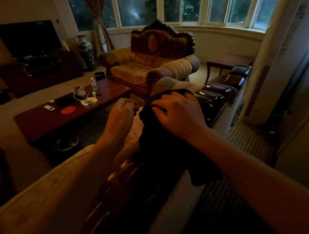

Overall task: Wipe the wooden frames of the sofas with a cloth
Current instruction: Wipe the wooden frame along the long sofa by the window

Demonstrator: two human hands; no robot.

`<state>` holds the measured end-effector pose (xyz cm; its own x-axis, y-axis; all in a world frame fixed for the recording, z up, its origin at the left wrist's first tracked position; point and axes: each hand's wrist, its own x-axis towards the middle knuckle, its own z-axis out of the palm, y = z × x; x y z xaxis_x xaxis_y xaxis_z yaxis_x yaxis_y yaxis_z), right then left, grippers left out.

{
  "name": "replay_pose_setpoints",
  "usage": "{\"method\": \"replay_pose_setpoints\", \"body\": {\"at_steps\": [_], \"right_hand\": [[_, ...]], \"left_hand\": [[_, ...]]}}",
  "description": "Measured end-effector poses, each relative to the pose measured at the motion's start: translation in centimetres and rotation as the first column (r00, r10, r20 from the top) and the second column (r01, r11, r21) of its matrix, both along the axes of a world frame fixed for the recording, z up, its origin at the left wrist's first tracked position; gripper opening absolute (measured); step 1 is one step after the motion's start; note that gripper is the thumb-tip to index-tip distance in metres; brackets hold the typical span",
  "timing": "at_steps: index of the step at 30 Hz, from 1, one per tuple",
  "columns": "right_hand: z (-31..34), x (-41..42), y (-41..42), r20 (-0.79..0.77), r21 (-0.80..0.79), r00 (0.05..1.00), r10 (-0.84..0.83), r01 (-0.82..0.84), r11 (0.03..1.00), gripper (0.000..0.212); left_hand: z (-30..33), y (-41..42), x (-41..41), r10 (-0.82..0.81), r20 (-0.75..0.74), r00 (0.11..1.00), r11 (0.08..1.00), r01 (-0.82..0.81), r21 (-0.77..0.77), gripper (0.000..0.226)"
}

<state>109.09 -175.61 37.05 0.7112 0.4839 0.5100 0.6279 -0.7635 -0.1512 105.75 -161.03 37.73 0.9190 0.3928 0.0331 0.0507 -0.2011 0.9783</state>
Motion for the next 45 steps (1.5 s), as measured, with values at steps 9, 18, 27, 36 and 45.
{"method": "replay_pose_setpoints", "body": {"at_steps": [9, 18, 27, 36, 45], "right_hand": [[-5.7, -6.7, 0.5, 0.100, 0.015, 0.990, 0.097, -0.099, 0.995, 0.036], [-1.3, -1.9, 4.1, -0.035, -0.334, 0.999, 0.018, -0.029, 0.942, 0.029], [-1.7, -3.3, 4.3, -0.001, -0.355, 1.000, 0.006, -0.006, 0.935, 0.034], [-0.5, -1.1, 5.8, -0.043, -0.472, 0.993, 0.112, -0.119, 0.874, 0.036], [5.0, 8.5, 3.2, -0.321, -0.220, 0.946, -0.047, -0.026, 0.975, 0.028]], "left_hand": [[0.0, 0.9, -0.5, 0.003, 0.024, 1.000, 1.000, -0.003, 0.012, 0.023], [-0.7, 1.2, -1.4, 0.056, 0.076, 0.996, 0.998, -0.058, 0.025, 0.026], [-1.7, 2.8, -1.9, 0.068, 0.026, 0.997, 0.998, -0.069, 0.014, 0.029], [-1.5, 1.1, -0.5, -0.013, 0.032, 0.999, 1.000, 0.012, 0.026, 0.027], [-0.3, 3.7, -1.5, 0.099, 0.184, 0.978, 0.986, -0.122, 0.118, 0.027]]}}
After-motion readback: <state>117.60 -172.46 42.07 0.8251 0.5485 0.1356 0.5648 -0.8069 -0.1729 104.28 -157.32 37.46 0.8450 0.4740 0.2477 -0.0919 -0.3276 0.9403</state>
